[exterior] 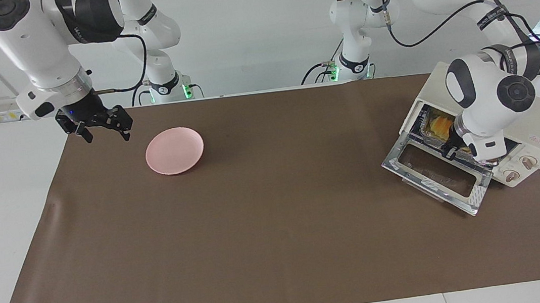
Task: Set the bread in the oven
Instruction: 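Lower the foil tray into the oven with the left gripper, then open the left gripper and draw it back from the oven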
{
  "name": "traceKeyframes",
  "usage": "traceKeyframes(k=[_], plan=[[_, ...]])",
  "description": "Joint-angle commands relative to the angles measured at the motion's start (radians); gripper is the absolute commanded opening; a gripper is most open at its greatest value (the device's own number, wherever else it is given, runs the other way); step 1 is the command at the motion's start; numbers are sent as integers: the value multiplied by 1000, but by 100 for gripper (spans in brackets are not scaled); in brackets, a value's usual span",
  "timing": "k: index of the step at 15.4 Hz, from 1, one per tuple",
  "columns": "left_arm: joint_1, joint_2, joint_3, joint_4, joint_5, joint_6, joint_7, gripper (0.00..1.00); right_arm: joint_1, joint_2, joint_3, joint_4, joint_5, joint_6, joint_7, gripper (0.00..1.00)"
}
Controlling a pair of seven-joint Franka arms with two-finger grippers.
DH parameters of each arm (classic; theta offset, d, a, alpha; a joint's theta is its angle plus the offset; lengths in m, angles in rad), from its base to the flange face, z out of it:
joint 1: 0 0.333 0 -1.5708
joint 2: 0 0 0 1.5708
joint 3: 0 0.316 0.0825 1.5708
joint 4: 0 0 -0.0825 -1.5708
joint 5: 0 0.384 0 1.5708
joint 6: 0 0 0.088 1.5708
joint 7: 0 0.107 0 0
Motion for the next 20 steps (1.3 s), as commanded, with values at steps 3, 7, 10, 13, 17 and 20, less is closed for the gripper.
traceKeyframes(k=[3,7,10,13,17,20], plan=[[-2,-41,-3,-43,26,25,78,66,-11,-5,9,7,-18,-20,-19,100],[-12,-32,-4,-6,75,34,90,100,-11,-5,9,7,-18,-20,-19,100],[-16,-30,-4,82,74,18,113,100,-11,-5,9,7,-18,-20,-19,100],[-16,-23,-7,191,74,-116,161,100,-11,-5,9,7,-18,-20,-19,100],[-25,-56,-21,282,19,-240,368,100,-11,-5,9,7,-18,-20,-19,100],[-25,-163,-29,284,-21,-311,492,100,-11,-5,9,7,-18,-20,-19,100]])
